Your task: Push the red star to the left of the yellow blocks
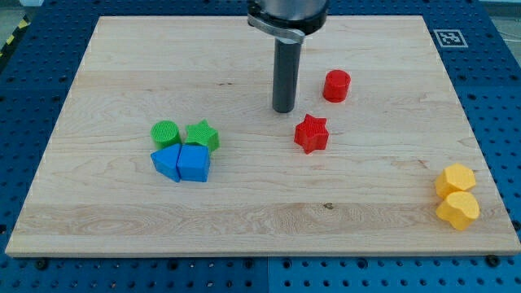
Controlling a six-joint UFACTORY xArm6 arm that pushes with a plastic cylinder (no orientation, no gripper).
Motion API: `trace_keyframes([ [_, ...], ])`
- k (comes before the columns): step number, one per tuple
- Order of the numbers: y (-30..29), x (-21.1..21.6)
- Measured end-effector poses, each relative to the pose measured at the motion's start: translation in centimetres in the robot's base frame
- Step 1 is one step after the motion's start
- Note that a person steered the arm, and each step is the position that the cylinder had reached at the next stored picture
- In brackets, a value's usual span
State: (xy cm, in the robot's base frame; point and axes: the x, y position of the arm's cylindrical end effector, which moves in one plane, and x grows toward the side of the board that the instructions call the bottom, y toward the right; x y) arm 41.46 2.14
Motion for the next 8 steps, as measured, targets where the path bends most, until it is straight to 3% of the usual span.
trace_keyframes([
  [2,1.9,3.9],
  [4,6.6,4.7],
  [8,10.1,8.9],
])
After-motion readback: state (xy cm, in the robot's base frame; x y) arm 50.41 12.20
